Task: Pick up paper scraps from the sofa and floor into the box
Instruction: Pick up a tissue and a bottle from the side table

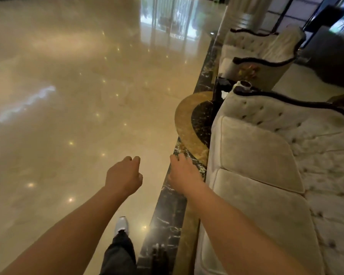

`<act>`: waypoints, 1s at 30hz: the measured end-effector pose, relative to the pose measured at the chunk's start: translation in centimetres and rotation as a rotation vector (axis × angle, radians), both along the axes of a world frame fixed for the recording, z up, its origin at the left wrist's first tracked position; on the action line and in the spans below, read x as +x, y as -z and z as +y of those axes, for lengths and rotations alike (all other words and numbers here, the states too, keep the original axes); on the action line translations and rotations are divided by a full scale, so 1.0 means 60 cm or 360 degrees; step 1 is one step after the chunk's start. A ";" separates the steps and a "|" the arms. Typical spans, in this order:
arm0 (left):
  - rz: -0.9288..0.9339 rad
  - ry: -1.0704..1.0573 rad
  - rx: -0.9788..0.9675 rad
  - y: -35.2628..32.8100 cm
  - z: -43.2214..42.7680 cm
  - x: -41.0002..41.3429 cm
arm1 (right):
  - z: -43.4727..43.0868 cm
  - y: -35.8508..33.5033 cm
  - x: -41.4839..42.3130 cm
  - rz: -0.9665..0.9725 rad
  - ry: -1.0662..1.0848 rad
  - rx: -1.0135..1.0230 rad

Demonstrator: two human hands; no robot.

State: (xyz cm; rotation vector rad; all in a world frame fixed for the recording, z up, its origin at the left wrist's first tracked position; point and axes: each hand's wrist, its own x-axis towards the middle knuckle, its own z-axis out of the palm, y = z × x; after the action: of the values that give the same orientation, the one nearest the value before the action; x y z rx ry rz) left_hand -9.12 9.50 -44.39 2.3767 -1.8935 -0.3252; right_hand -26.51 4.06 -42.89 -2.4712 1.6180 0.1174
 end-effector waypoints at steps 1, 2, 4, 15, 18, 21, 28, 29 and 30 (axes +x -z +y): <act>0.0004 -0.0002 0.0040 0.005 -0.033 0.025 | -0.032 0.000 0.022 0.0021 -0.0002 -0.0024; -0.0026 0.0020 0.0086 0.005 -0.077 0.059 | -0.072 -0.004 0.052 0.0017 0.0021 -0.0038; -0.0048 0.0033 0.0146 -0.004 -0.180 0.134 | -0.156 -0.019 0.116 -0.0056 0.0104 -0.0011; 0.0011 0.0525 0.0150 -0.114 -0.739 0.154 | -0.559 -0.091 0.183 -0.0270 0.0537 -0.0151; -0.0076 0.0711 0.0213 -0.081 -0.827 0.126 | -0.668 -0.063 0.138 -0.0151 0.0702 -0.0084; -0.0061 0.0791 0.0235 -0.064 -0.970 0.108 | -0.808 -0.037 0.089 -0.0113 0.0868 0.0018; -0.0148 0.0743 0.0178 -0.109 -1.318 0.085 | -1.150 -0.075 0.064 -0.0242 0.0888 -0.0012; -0.0141 0.0721 0.0201 -0.112 -1.358 0.084 | -1.190 -0.081 0.065 -0.0261 0.0874 -0.0023; -0.0142 0.0709 0.0233 -0.108 -1.395 0.082 | -1.225 -0.085 0.067 -0.0295 0.0869 -0.0027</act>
State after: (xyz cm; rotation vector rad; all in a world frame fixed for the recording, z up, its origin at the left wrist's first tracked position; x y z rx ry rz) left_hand -4.21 -74.23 -37.92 2.0537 -2.5162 -0.4041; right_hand -22.51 -69.45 -37.78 -1.8919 2.1308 -0.1948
